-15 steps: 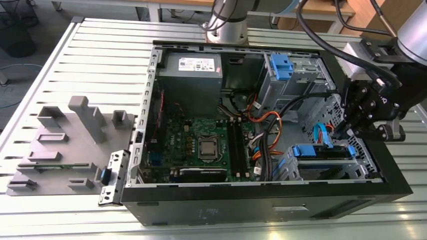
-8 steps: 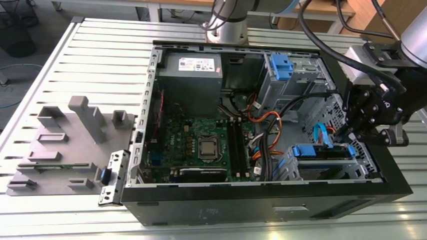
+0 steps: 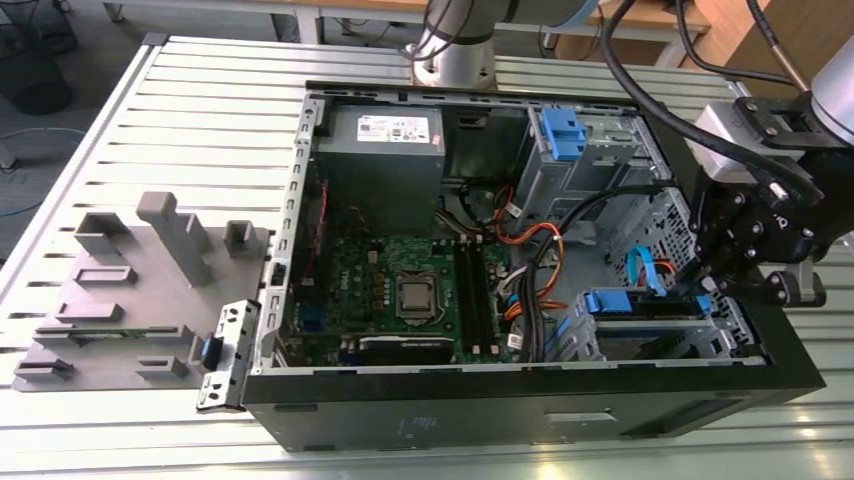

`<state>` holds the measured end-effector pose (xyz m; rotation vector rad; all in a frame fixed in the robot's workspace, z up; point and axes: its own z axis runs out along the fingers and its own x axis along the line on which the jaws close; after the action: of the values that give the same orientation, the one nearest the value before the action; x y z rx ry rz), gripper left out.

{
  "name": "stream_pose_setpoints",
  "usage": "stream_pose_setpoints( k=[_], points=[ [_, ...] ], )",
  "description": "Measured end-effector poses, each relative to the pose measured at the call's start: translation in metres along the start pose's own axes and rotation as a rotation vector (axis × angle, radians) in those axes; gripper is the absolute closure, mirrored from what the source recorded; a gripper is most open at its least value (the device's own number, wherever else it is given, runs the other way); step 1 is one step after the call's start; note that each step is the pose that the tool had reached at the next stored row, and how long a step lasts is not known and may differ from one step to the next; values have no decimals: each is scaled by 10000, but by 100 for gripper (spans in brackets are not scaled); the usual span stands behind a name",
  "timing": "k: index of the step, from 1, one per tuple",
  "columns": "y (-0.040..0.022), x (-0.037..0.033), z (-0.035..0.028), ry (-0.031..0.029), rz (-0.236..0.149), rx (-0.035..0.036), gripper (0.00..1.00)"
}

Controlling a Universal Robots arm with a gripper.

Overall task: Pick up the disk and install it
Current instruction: 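Insert the second disk wire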

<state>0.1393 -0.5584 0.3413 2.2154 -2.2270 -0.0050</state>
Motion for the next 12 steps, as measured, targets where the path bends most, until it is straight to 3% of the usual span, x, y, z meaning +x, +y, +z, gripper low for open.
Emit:
stream_pose_setpoints(
  k=[10, 11, 12],
  points=[
    [0, 1, 21, 2, 0, 0, 83],
    [0, 1, 21, 2, 0, 0, 76],
    [0, 1, 21, 4, 0, 0, 76]
  ],
)
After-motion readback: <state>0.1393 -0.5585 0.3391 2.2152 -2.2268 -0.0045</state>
